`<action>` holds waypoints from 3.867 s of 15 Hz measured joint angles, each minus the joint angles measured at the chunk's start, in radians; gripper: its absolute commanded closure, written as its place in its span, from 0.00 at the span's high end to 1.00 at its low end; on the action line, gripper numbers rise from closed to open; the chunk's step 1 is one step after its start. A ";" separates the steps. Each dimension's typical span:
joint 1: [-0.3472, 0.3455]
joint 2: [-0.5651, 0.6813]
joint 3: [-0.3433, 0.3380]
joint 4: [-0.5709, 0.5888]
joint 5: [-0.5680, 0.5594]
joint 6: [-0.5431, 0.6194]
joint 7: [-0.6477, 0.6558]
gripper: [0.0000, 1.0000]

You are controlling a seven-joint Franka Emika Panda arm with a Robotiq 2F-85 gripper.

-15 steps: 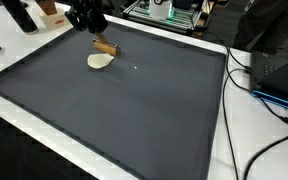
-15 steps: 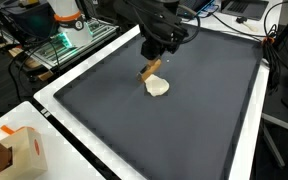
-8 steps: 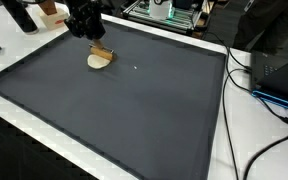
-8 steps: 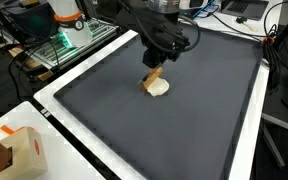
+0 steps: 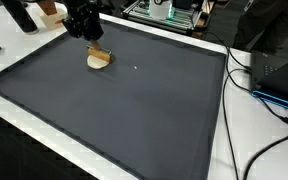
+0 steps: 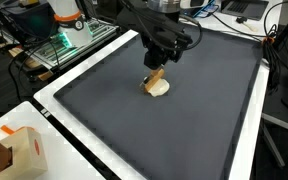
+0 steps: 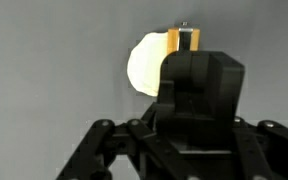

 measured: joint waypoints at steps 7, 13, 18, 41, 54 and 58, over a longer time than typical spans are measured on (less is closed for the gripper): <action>-0.001 -0.002 0.001 -0.008 0.000 0.039 0.000 0.24; -0.002 -0.002 0.002 -0.014 0.001 0.076 0.000 0.24; -0.002 0.002 0.002 -0.030 0.001 0.140 0.000 0.24; -0.002 0.015 0.003 -0.039 0.000 0.231 -0.003 0.25; -0.004 -0.001 0.004 -0.061 0.000 0.237 0.008 0.25; -0.005 -0.027 0.004 -0.110 0.001 0.339 0.011 0.25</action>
